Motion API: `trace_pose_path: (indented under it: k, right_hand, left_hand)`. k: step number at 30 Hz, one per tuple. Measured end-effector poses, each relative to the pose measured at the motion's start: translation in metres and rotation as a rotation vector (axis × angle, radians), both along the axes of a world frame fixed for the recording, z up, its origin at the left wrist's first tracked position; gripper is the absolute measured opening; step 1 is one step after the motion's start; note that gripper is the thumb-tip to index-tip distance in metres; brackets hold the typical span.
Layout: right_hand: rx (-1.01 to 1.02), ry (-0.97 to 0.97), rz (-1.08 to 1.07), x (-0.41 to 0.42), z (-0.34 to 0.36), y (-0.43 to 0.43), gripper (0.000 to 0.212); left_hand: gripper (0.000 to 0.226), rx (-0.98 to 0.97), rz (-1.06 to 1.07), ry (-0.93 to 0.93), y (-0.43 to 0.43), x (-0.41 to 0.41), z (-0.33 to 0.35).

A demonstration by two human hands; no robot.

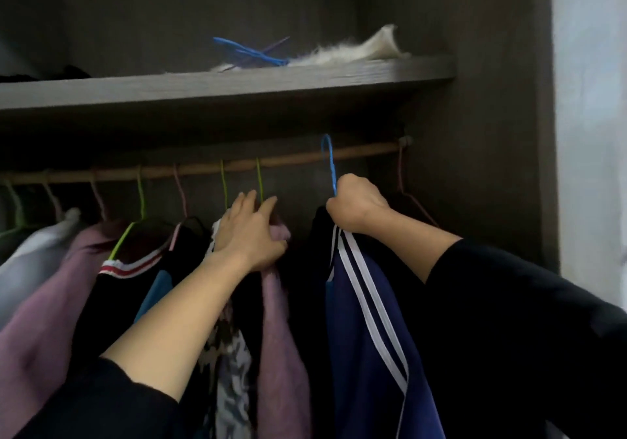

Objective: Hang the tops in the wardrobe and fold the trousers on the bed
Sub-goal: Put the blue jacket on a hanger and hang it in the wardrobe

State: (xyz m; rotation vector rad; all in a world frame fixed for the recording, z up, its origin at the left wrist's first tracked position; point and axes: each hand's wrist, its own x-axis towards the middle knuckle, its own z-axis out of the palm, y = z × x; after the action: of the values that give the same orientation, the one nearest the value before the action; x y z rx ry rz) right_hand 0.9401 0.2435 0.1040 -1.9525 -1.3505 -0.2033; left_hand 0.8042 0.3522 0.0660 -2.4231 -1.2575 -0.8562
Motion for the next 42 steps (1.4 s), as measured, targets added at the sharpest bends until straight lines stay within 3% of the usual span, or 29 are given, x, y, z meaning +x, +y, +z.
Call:
trace_pose_path:
  k: [7, 11, 19, 24, 27, 29, 31, 34, 39, 42]
  right_hand:
    - [0.041, -0.028, -0.081, 0.003, 0.02, 0.073, 0.023]
    - [0.004, -0.044, -0.098, 0.007, 0.016, 0.095, 0.01]
    - [-0.038, -0.075, -0.092, 0.013, -0.012, 0.109, 0.009]
    - [-0.028, -0.084, -0.086, 0.021, -0.007, 0.102, 0.028]
    - [-0.035, -0.224, -0.205, 0.033, -0.002, 0.081, 0.031]
    - [-0.037, -0.434, -0.352, 0.047, 0.001, 0.068, 0.03]
    - [-0.044, -0.628, -0.479, 0.063, 0.0, 0.056, 0.027]
    - [-0.167, -0.725, -0.623, 0.085, -0.004, 0.046, 0.037]
    - [-0.261, -0.611, -0.654, 0.101, -0.013, 0.047, 0.034]
    - [-0.067, -0.127, -0.564, 0.099, -0.007, 0.051, 0.027]
  left_hand:
    - [0.102, 0.079, -0.038, 0.008, 0.051, 0.014, 0.041]
    - [0.114, 0.197, -0.078, 0.024, 0.081, 0.015, 0.051]
    - [0.117, 0.158, -0.113, -0.018, 0.091, 0.021, 0.047]
    - [0.111, 0.202, -0.041, -0.007, 0.084, 0.028, 0.048]
    - [0.083, 0.276, -0.071, -0.087, 0.082, 0.037, 0.048]
    - [0.07, 0.299, -0.128, -0.137, 0.081, 0.045, 0.047]
    - [0.067, 0.292, -0.181, -0.156, 0.08, 0.054, 0.046]
    - [0.073, 0.282, -0.19, -0.188, 0.08, 0.064, 0.045]
    - [0.083, 0.298, -0.134, -0.13, 0.082, 0.064, 0.043]
    - [0.084, 0.281, -0.139, -0.126, 0.082, 0.063, 0.043]
